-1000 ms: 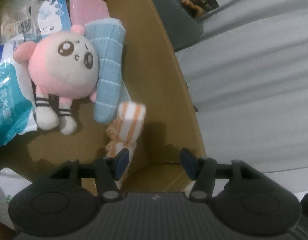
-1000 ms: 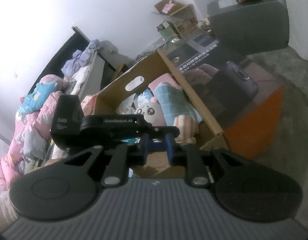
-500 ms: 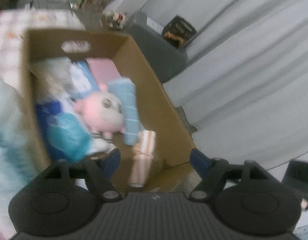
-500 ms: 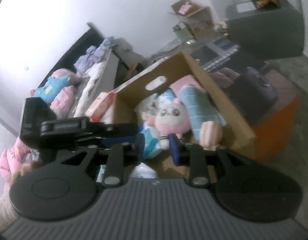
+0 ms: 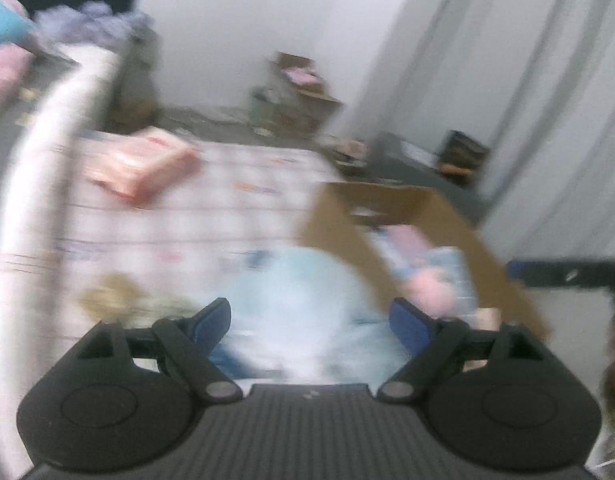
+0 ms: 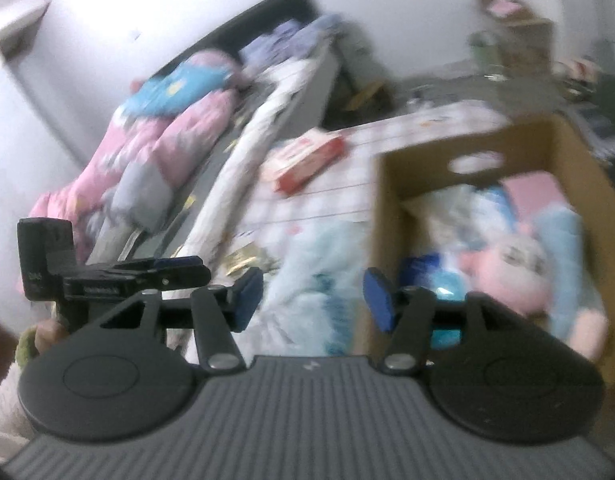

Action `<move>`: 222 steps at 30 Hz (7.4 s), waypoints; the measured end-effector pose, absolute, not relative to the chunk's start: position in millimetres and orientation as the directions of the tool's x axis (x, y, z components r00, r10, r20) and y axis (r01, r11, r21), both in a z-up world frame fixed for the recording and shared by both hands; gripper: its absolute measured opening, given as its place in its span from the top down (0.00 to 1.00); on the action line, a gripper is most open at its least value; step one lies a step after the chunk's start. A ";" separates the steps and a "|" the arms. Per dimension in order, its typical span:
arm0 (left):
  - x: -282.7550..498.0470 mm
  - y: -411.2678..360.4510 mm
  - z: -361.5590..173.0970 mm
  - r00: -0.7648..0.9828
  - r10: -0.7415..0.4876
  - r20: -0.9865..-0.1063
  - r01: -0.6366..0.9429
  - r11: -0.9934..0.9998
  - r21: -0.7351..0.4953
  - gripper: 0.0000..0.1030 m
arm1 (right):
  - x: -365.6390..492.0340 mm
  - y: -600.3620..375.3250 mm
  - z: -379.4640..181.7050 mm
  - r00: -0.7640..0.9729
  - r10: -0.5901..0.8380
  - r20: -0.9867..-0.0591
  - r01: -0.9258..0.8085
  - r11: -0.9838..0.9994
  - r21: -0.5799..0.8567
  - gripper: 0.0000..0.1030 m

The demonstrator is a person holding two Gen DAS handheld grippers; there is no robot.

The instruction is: Organize soft objects

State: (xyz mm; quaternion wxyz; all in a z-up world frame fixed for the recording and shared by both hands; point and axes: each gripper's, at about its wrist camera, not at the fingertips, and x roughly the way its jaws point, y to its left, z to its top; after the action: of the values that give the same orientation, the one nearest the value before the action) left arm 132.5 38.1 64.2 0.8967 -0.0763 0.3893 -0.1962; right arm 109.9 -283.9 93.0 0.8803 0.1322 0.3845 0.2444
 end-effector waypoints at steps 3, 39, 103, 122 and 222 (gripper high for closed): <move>135.5 68.1 55.0 0.672 -0.281 -0.685 0.249 0.957 -0.148 0.15 | 137.3 -229.2 91.2 0.522 0.552 -0.651 -0.431 0.829 0.357 0.36; 278.6 105.1 -75.5 0.399 -0.102 -0.911 0.520 0.844 0.133 0.44 | 287.8 25.8 -84.4 0.082 0.291 -0.953 -0.922 0.385 0.039 0.54; 128.8 -159.5 51.9 0.432 -0.552 -0.713 0.666 0.729 -0.159 0.45 | 34.2 -347.1 40.6 0.577 0.247 -0.779 -0.431 0.902 -0.033 0.70; 143.4 -241.1 11.6 0.296 -0.502 -0.812 0.744 0.654 -0.134 0.45 | 65.6 -435.8 -6.1 0.489 0.174 -0.855 -0.092 0.985 0.148 0.67; 15.1 -116.7 47.6 0.685 -0.162 -0.710 0.201 0.979 -0.030 0.00 | -85.7 -317.6 26.3 0.786 0.071 -0.614 0.081 0.973 0.216 0.01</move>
State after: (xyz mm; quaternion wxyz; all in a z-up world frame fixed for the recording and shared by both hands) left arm 15.1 -116.7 47.6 0.9176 0.0251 0.3842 -0.0988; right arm -85.7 -317.6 26.3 0.9379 0.1162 0.3269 -0.0025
